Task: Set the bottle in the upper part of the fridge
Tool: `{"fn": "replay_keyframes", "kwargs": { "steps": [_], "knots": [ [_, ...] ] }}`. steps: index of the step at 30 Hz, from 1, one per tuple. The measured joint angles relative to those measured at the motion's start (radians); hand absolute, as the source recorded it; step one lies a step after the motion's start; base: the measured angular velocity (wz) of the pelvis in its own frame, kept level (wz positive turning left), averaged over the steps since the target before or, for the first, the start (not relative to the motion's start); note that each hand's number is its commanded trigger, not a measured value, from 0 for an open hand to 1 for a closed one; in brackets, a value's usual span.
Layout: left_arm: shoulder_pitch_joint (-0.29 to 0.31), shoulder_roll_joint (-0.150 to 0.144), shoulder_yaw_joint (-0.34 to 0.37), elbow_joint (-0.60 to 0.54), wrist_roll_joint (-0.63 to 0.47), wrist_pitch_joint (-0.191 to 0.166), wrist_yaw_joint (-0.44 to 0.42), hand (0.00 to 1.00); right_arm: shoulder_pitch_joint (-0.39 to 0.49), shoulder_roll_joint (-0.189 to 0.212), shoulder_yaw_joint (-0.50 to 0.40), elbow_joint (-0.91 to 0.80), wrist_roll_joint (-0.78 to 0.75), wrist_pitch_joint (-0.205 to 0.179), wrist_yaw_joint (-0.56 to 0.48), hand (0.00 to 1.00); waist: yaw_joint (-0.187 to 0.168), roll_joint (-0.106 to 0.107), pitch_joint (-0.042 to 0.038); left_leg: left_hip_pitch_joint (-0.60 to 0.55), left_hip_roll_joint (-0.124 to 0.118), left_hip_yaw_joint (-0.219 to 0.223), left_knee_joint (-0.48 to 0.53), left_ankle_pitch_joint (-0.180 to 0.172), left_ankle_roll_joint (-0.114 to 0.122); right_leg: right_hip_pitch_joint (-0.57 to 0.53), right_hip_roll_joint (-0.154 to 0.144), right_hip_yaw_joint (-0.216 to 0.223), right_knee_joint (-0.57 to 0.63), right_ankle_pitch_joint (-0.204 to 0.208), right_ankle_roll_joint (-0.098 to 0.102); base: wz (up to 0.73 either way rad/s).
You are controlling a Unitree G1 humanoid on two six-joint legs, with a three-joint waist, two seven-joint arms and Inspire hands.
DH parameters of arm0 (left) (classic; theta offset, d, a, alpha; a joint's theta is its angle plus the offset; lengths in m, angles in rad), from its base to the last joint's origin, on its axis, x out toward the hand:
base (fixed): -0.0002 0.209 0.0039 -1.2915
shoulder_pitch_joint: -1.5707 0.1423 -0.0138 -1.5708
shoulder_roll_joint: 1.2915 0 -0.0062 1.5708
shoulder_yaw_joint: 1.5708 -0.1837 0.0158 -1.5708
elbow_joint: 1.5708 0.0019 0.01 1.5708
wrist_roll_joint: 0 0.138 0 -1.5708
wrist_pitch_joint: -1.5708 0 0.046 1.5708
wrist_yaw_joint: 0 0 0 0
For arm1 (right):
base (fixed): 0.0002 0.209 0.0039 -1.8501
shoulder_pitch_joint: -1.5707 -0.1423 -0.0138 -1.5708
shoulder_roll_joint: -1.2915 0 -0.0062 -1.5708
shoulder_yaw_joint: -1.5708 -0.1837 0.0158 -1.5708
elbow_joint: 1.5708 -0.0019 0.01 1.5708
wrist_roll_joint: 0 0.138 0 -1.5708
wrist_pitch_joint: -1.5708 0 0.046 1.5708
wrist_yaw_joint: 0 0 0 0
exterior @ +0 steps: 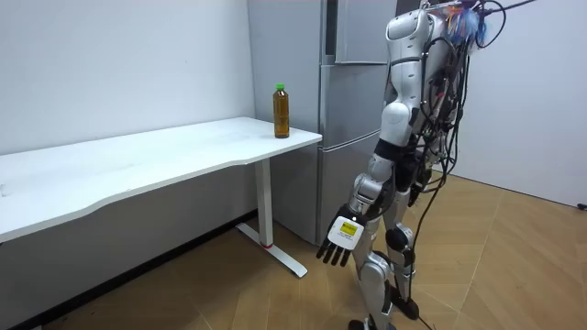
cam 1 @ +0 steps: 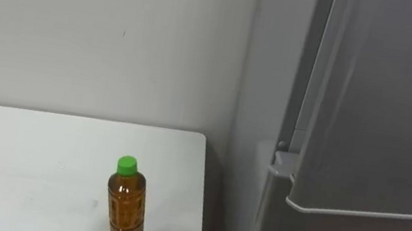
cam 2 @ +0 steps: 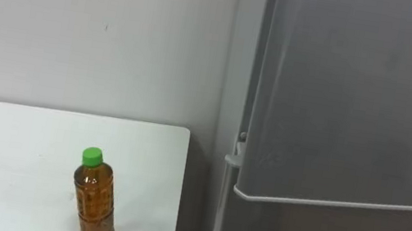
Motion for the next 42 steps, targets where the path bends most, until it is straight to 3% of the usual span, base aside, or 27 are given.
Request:
{"fn": "replay_keyframes", "kwargs": {
  "steps": [8, 17, 29, 30, 36, 41, 42],
  "knots": [
    [0.005, 0.008, -0.002, 0.004, 0.076, 0.002, 0.028, 0.0, 0.001, 0.0, 0.001, 0.0, -0.005, 0.004, 0.007, 0.0, 0.002, 0.0, 0.0006, -0.001, 0.006, 0.001, -0.001, -0.002, -0.002, 0.0, 0.005, 0.002, -0.003, 0.003, -0.005, 0.0],
    [-0.001, 0.016, -0.002, 0.015, 0.136, 0.039, 0.034, 0.0, -0.005, -0.006, 0.001, 0.005, -0.009, 0.025, 0.011, 0.0, -0.002, 0.003, 0.0008, -0.005, 0.006, 0.001, 0.001, -0.001, -0.003, -0.001, 0.008, 0.005, -0.016, 0.003, -0.005, 0.0],
    [-0.021, 0.014, 0.019, 0.012, 0.145, 0.029, 0.071, 0.0, -0.004, -0.005, -0.001, -0.002, -0.01, 0.009, 0.008, 0.0, -0.002, 0.009, 0.0006, 0.001, 0.01, -0.002, 0.001, -0.004, -0.006, 0.007, 0.012, -0.001, -0.016, 0.003, -0.006, 0.01],
    [-0.025, 0.014, 0.024, -0.004, 0.146, 0.028, 0.084, 0.0, -0.005, -0.005, -0.007, -0.005, -0.018, 0.001, 0.008, 0.0, -0.002, 0.017, -0.0016, 0.002, 0.011, -0.002, 0.001, -0.004, -0.007, 0.007, 0.013, 0.0, -0.015, 0.004, -0.007, -0.03],
    [-0.032, 0.016, 0.09, -0.101, 0.112, 0.001, 0.138, 0.0, -0.004, -0.014, -0.046, -0.008, -0.041, -0.015, 0.009, 0.0, -0.003, 0.042, 0.0039, 0.011, 0.013, 0.004, -0.004, -0.004, -0.007, 0.009, 0.014, 0.007, -0.01, 0.006, -0.009, -0.02],
    [-0.035, 0.014, 0.155, -0.291, 0.108, -0.003, 0.18, 0.0, -0.004, -0.018, -0.051, -0.032, -0.098, -0.019, 0.009, 0.0, 0.001, 0.04, 0.0033, 0.011, 0.011, 0.003, 0.0, -0.004, -0.007, 0.01, 0.014, 0.011, -0.013, 0.005, -0.009, -0.01],
    [-0.042, 0.016, 0.17, -0.331, 0.108, -0.017, 0.193, 0.0, -0.006, -0.019, -0.052, -0.041, -0.106, -0.021, 0.01, 0.0, 0.003, 0.04, 0.0032, 0.011, 0.011, 0.003, 0.0, -0.004, -0.007, 0.009, 0.014, 0.013, -0.013, 0.005, -0.009, -0.03]
  ]
}}
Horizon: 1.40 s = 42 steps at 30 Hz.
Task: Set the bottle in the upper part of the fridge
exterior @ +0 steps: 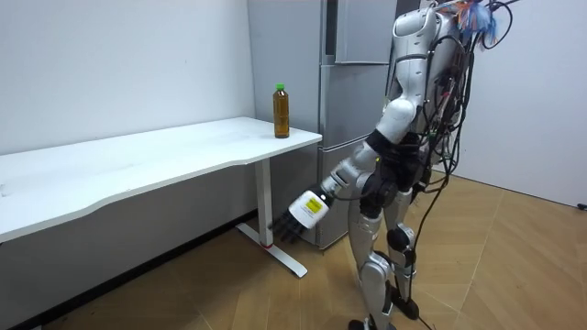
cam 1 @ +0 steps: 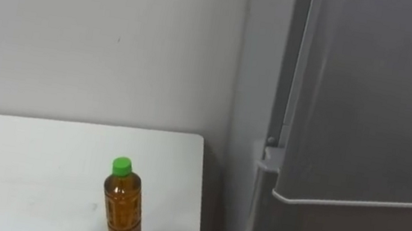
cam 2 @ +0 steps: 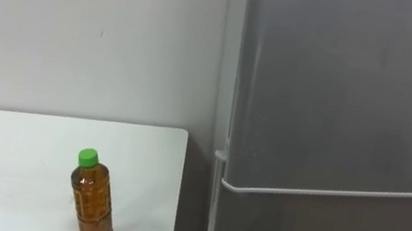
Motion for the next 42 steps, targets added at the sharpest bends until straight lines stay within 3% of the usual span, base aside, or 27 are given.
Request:
{"fn": "replay_keyframes", "kwargs": {
  "steps": [3, 7, 9, 13, 20, 25, 27, 30, 35, 40, 42],
  "knots": [
    [-0.038, 0.011, 0.006, -0.055, 0.0, -0.032, 0.044, 0.0, -0.01, 0.001, -0.005, -0.001, -0.023, -0.006, 0.001, 0.0, -0.005, 0.001, -0.0006, 0.002, 0.0, -0.001, 0.001, 0.0, 0.0, 0.001, 0.0, 0.002, -0.001, 0.0, 0.0, 0.0],
    [-0.052, 0.013, 0.007, -0.188, -0.032, -0.037, 0.074, 0.0, -0.012, 0.007, -0.018, -0.019, -0.029, -0.011, 0.001, 0.0, -0.006, 0.004, -0.0063, 0.004, 0.0, 0.0, 0.003, 0.0, 0.0, -0.006, 0.001, 0.014, 0.006, 0.0, 0.0, -0.06],
    [-0.065, 0.02, 0.007, -0.301, -0.043, -0.049, 0.09, 0.0, -0.004, 0.009, -0.039, -0.04, -0.067, -0.012, 0.011, 0.0, -0.01, 0.003, -0.0012, 0.006, 0.001, 0.0, 0.0, 0.001, 0.0, -0.011, 0.001, 0.017, 0.014, 0.0, 0.001, 0.0],
    [-0.104, 0.026, 0.012, -0.438, -0.041, -0.051, 0.11, 0.0, -0.007, 0.029, -0.072, -0.044, -0.087, -0.013, 0.011, 0.0, -0.011, 0.001, 0.0013, 0.005, 0.0, 0.001, 0.0, 0.001, 0.0, -0.01, 0.001, 0.022, 0.01, 0.0, 0.001, -0.01],
    [-0.186, 0.031, 0.021, -0.735, -0.005, -0.049, 0.105, 0.0, -0.022, 0.031, -0.076, -0.039, -0.105, -0.009, 0.011, 0.0, -0.032, 0.002, 0.0017, 0.005, 0.001, 0.011, 0.0, 0.0, 0.0, -0.01, 0.001, 0.024, 0.011, 0.0, 0.001, -0.03],
    [-0.231, 0.03, -0.004, -0.819, 0.011, -0.041, 0.087, 0.0, -0.033, 0.031, -0.067, -0.039, -0.103, -0.008, 0.012, 0.0, -0.074, 0.006, 0.0029, 0.003, 0.001, 0.014, 0.001, 0.0, 0.0, -0.012, 0.001, 0.028, 0.01, 0.0, 0.001, 0.0],
    [-0.242, 0.03, -0.062, -0.891, 0.034, -0.042, 0.081, 0.0, -0.046, 0.036, -0.06, -0.033, -0.094, -0.008, 0.011, 0.0, -0.091, -0.001, 0.007, 0.004, 0.0, 0.013, 0.003, 0.001, 0.0, -0.013, 0.001, 0.027, 0.01, -0.001, 0.001, 0.0],
    [-0.3, 0.03, -0.123, -0.895, 0.047, -0.042, 0.043, 0.0, -0.061, 0.036, -0.047, -0.03, -0.111, -0.009, 0.011, 0.0, -0.095, -0.008, 0.0118, 0.004, 0.001, 0.02, 0.006, 0.001, 0.0, -0.015, 0.002, 0.035, 0.01, 0.0, 0.001, -0.07],
    [-0.34, 0.026, -0.183, -0.938, 0.046, -0.03, -0.015, 0.0, -0.089, 0.045, -0.027, -0.015, -0.112, -0.009, 0.016, 0.0, -0.144, -0.016, 0.0088, -0.017, 0.001, 0.02, 0.018, 0.001, 0.0, -0.022, 0.002, 0.039, -0.001, 0.004, 0.002, 0.0],
    [-0.386, 0.024, -0.244, -0.952, 0.048, -0.008, -0.1, 0.0, -0.108, 0.045, -0.027, 0.012, -0.108, -0.009, 0.021, 0.0, -0.176, -0.009, 0.0066, -0.013, 0.001, 0.017, 0.016, 0.001, 0.0, -0.014, 0.003, 0.042, -0.008, 0.008, 0.002, -0.03],
    [-0.413, 0.024, -0.265, -0.963, 0.047, 0.018, -0.122, 0.0, -0.113, 0.044, -0.028, 0.014, -0.108, -0.007, 0.022, 0.0, -0.192, -0.005, 0.0045, -0.013, 0.0, 0.016, 0.016, 0.001, 0.0, -0.013, 0.003, 0.045, -0.013, 0.008, 0.002, -0.04]
  ]
}}
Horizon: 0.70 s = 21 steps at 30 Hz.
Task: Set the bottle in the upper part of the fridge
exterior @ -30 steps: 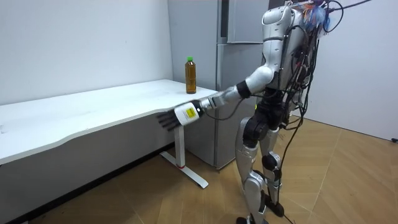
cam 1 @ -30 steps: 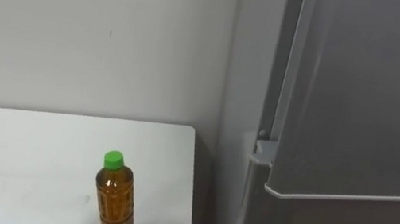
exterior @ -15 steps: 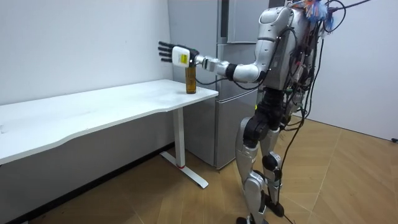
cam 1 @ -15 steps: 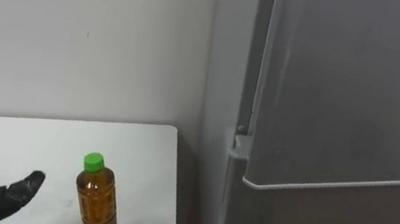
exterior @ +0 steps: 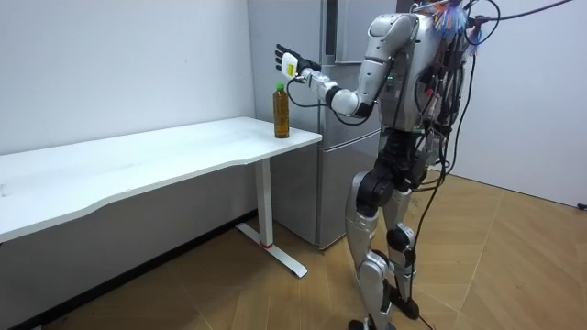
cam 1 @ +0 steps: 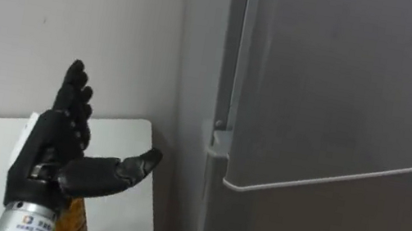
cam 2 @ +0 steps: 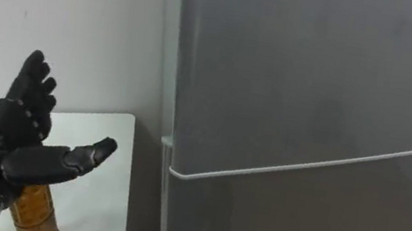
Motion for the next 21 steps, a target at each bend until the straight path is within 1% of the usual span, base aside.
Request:
{"fn": "replay_keyframes", "kwargs": {
  "steps": [3, 5, 6, 7, 8, 9, 12, 19, 21],
  "knots": [
    [-0.031, -0.002, -0.008, -0.017, -0.001, 0.008, -0.027, 0.0, -0.018, -0.002, 0.002, 0.018, 0.001, 0.008, 0.0, 0.0, -0.007, 0.006, -0.0016, 0.006, 0.002, 0.001, -0.001, 0.0, 0.0, 0.001, 0.006, 0.025, -0.012, 0.007, -0.002, -0.19],
    [-0.039, -0.002, -0.018, -0.038, -0.002, 0.009, -0.032, 0.0, -0.027, -0.002, 0.003, 0.022, 0.008, 0.008, 0.0, 0.0, -0.014, 0.01, 0.0005, 0.014, 0.002, -0.003, -0.004, 0.0, 0.0, 0.006, 0.007, 0.026, -0.013, 0.007, -0.002, -0.16],
    [-0.049, -0.003, -0.028, -0.048, -0.002, 0.009, -0.038, 0.0, -0.028, -0.002, 0.003, 0.022, 0.009, 0.007, -0.001, 0.0, -0.024, 0.014, 0.0025, 0.015, 0.002, -0.004, -0.008, 0.0, 0.0, 0.009, 0.007, 0.025, -0.013, 0.007, -0.001, 0.0],
    [-0.059, -0.003, -0.032, -0.048, -0.002, 0.009, -0.04, 0.0, -0.029, -0.002, 0.003, 0.02, 0.009, 0.007, -0.001, 0.0, -0.028, 0.016, 0.0031, 0.015, 0.002, -0.004, -0.011, 0.0, 0.0, 0.008, 0.007, 0.025, -0.013, 0.007, -0.001, 0.05],
    [-0.073, 0.0, -0.022, -0.049, -0.004, 0.009, -0.041, 0.0, -0.032, -0.002, 0.003, 0.019, 0.008, 0.006, -0.001, 0.0, -0.03, 0.02, 0.0026, 0.018, 0.001, -0.004, -0.018, 0.0, 0.0, 0.004, 0.008, 0.026, -0.013, 0.007, -0.001, 0.06],
    [-0.087, 0.006, -0.021, -0.049, -0.012, 0.009, -0.041, 0.0, -0.036, -0.002, 0.004, 0.019, 0.008, 0.007, -0.001, 0.0, -0.029, 0.023, 0.004, 0.017, 0.001, -0.003, -0.022, 0.0, 0.0, 0.002, 0.008, 0.027, -0.013, 0.007, -0.001, 0.06],
    [-0.11, 0.006, -0.022, -0.049, -0.012, 0.009, -0.045, 0.0, -0.048, -0.003, 0.021, 0.021, 0.008, 0.008, 0.0, 0.0, -0.029, 0.026, 0.006, 0.018, 0.0, -0.001, -0.025, 0.0, 0.0, 0.001, 0.008, 0.025, -0.014, 0.008, 0.0, 0.02],
    [-0.115, 0.008, -0.024, -0.049, -0.01, 0.01, -0.066, 0.0, -0.066, -0.007, 0.054, 0.036, 0.01, 0.008, 0.0, 0.0, -0.029, 0.027, 0.0067, 0.017, -0.001, -0.001, -0.026, 0.0, 0.0, 0.005, 0.008, 0.023, -0.027, 0.015, 0.003, 0.0],
    [-0.115, 0.008, -0.025, -0.053, -0.01, 0.016, -0.068, 0.0, -0.071, -0.009, 0.062, 0.043, 0.018, 0.008, 0.002, 0.0, -0.029, 0.027, 0.0067, 0.017, -0.001, -0.001, -0.026, 0.0, 0.0, 0.006, 0.008, 0.023, -0.027, 0.016, 0.003, 0.0]
  ]
}}
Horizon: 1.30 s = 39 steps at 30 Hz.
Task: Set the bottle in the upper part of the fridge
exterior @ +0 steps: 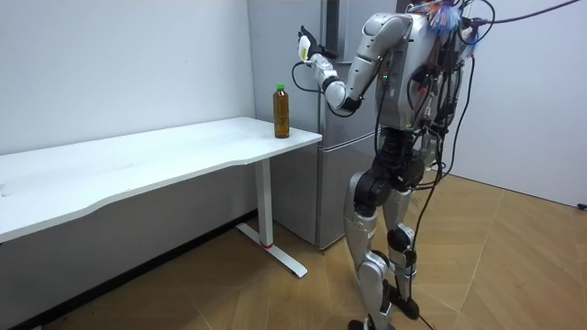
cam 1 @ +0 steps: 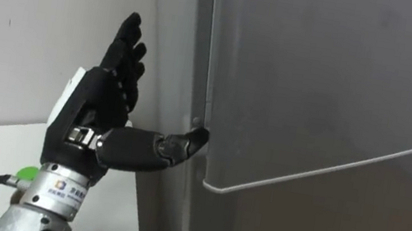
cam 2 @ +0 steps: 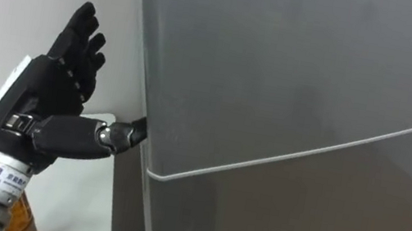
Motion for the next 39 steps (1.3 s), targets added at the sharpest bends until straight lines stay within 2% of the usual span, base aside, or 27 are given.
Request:
{"fn": "replay_keyframes", "kwargs": {
  "steps": [4, 11, 16, 20, 28, 37, 39],
  "knots": [
    [-0.001, -0.001, -0.01, -0.012, -0.001, 0.014, -0.001, 0.0, -0.01, -0.005, 0.021, 0.02, 0.028, 0.002, 0.01, 0.0, 0.0, 0.0, 0.0001, -0.003, 0.0, 0.001, 0.0, 0.0, 0.0, -0.003, -0.001, -0.001, 0.001, 0.0, 0.0, 0.0],
    [-0.001, -0.004, -0.02, -0.032, -0.003, 0.037, -0.027, 0.0, -0.031, -0.02, 0.065, 0.021, 0.027, 0.032, 0.011, 0.0, 0.003, 0.0, -0.0003, -0.014, 0.0, -0.006, 0.003, 0.0, 0.0, -0.007, -0.001, -0.006, 0.001, 0.002, 0.001, 0.05],
    [-0.001, -0.013, -0.03, -0.034, -0.062, 0.055, -0.037, 0.0, -0.033, -0.023, 0.08, 0.021, 0.039, 0.04, 0.01, 0.0, 0.006, 0.001, -0.0013, -0.02, -0.001, -0.017, 0.003, 0.0, 0.0, -0.009, -0.002, -0.019, 0.001, 0.002, 0.0, 0.05],
    [-0.001, -0.013, -0.072, -0.049, -0.077, 0.059, -0.05, 0.0, -0.031, -0.03, 0.119, 0.02, 0.07, 0.041, 0.011, 0.0, 0.028, 0.002, -0.0023, -0.02, -0.001, -0.025, 0.004, 0.0, 0.001, -0.004, -0.002, -0.026, 0.0, 0.002, 0.0, 0.08],
    [0.0, -0.012, -0.139, -0.105, -0.079, 0.061, -0.089, 0.0, -0.032, -0.031, 0.159, 0.016, 0.104, 0.039, 0.019, 0.0, 0.037, 0.002, -0.0031, -0.019, -0.002, -0.03, 0.004, 0.0, 0.001, 0.001, -0.003, -0.026, 0.0, 0.002, 0.001, 0.02],
    [0.0, -0.011, -0.229, -0.182, -0.079, 0.063, -0.206, 0.0, -0.032, -0.031, 0.171, 0.016, 0.104, 0.027, 0.023, 0.0, 0.036, 0.004, -0.0044, -0.017, -0.002, -0.032, 0.004, 0.0, 0.001, 0.006, -0.003, -0.031, 0.0, 0.002, 0.001, 0.01],
    [0.0, -0.015, -0.239, -0.189, -0.079, 0.064, -0.242, 0.0, -0.032, -0.031, 0.169, 0.016, 0.104, 0.022, 0.03, 0.0, 0.024, 0.004, -0.0047, -0.013, -0.001, -0.031, 0.004, 0.001, 0.001, 0.009, -0.002, -0.034, 0.0, 0.002, 0.001, 0.0]
  ]
}}
